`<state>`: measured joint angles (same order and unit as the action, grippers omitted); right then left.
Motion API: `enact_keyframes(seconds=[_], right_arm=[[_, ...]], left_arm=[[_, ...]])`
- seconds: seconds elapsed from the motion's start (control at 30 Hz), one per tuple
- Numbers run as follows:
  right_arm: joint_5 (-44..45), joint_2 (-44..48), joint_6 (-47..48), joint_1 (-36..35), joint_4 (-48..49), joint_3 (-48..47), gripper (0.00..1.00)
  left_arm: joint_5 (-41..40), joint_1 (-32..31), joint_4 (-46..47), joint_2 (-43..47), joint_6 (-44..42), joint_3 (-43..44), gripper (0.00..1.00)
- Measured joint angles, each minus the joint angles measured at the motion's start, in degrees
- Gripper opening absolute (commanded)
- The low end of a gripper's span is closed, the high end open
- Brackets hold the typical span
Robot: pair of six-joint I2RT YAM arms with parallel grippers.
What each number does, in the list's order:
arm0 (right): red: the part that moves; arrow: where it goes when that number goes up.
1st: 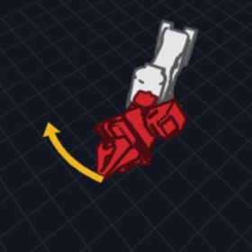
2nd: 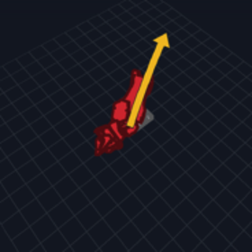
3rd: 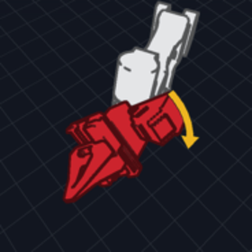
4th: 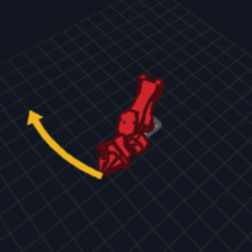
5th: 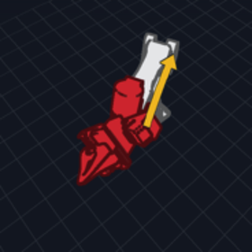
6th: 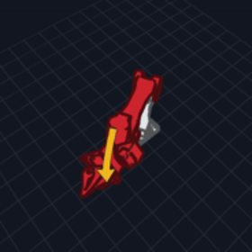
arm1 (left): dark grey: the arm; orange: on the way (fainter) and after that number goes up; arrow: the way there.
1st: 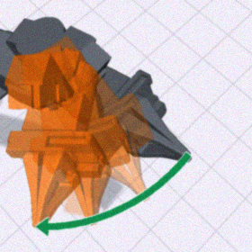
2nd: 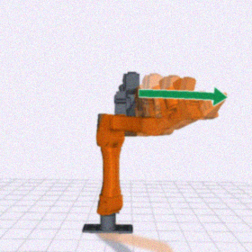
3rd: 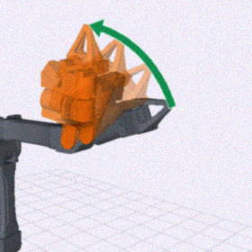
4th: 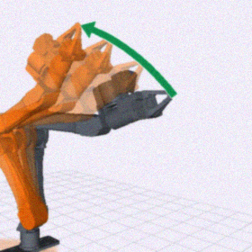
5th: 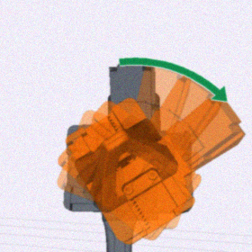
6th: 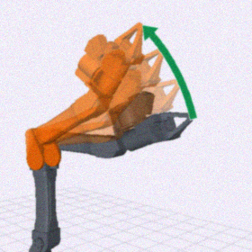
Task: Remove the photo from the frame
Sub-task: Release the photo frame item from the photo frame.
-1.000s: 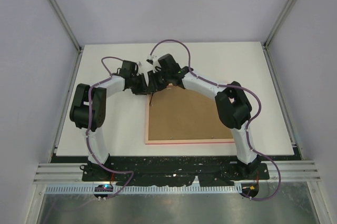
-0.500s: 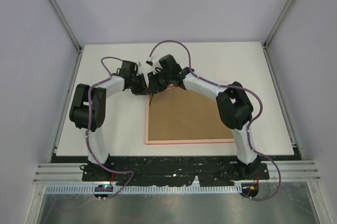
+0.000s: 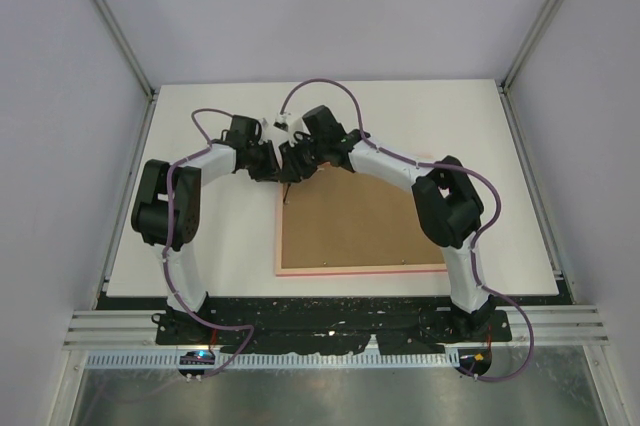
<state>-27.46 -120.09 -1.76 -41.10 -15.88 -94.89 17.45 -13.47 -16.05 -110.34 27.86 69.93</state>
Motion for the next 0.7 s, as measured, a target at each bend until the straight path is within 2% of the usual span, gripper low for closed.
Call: enact_keyframes(seconds=[0.3,0.7], right_arm=[[-3.1,0.6,1.0,-0.8,-3.1,0.6,0.08],[-2.1,0.6,-1.7,-1.1,-4.9,-0.1,0.08]], left_arm=[[-0.1,0.0,0.0,0.0,0.0,0.0,0.0],[-0.1,0.1,0.0,0.0,0.0,0.0,0.0]])
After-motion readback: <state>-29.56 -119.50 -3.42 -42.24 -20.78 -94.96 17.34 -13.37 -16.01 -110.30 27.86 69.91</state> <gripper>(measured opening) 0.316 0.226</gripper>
